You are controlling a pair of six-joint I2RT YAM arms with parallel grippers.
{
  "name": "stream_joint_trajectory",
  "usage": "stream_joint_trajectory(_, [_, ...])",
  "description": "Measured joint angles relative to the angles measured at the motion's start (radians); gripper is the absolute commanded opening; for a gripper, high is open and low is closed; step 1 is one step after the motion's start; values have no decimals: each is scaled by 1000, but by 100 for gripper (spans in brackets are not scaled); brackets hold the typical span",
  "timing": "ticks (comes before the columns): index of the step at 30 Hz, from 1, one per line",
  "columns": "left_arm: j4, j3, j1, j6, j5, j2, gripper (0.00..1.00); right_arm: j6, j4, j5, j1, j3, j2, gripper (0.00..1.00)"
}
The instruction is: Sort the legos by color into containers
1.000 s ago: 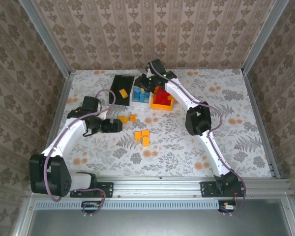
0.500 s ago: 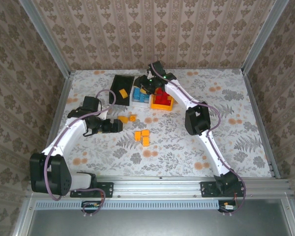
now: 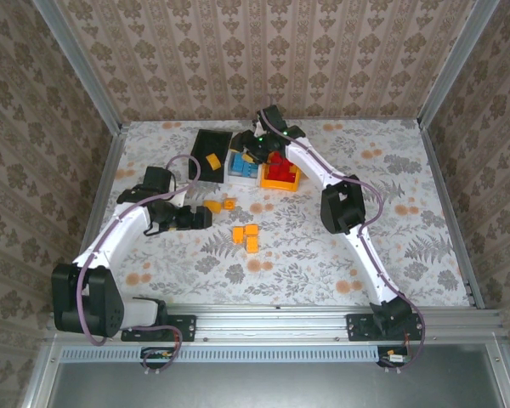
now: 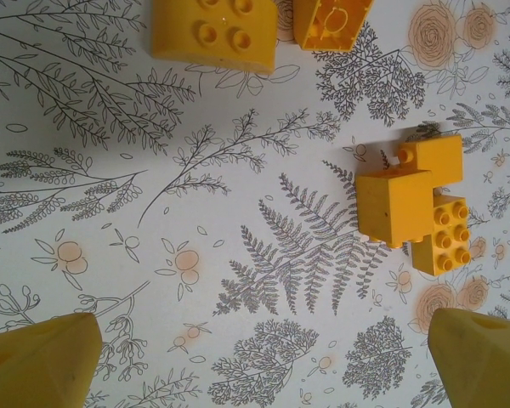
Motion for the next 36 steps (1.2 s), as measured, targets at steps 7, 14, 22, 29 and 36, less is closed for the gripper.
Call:
stream_joint_trajectory(7, [0, 0, 0, 4, 1, -5, 100, -87, 4, -15, 12, -298, -273, 61])
stream_joint_trajectory(14, [6, 0, 0, 8, 0, -39, 100, -234, -24, 99, 61, -738, -670, 68])
stream_joint_trajectory(22, [19, 0, 0, 14, -22, -89, 100, -286, -53, 319, 219, -1137, -826, 72])
stream_joint_trajectory(29, [23, 0, 12, 15, -45, -102, 100, -275, -79, 458, 396, -1210, -820, 71])
stream_joint_trajectory(36, [23, -1, 13, 15, -63, -127, 100, -271, -83, 514, 464, -1161, -721, 68])
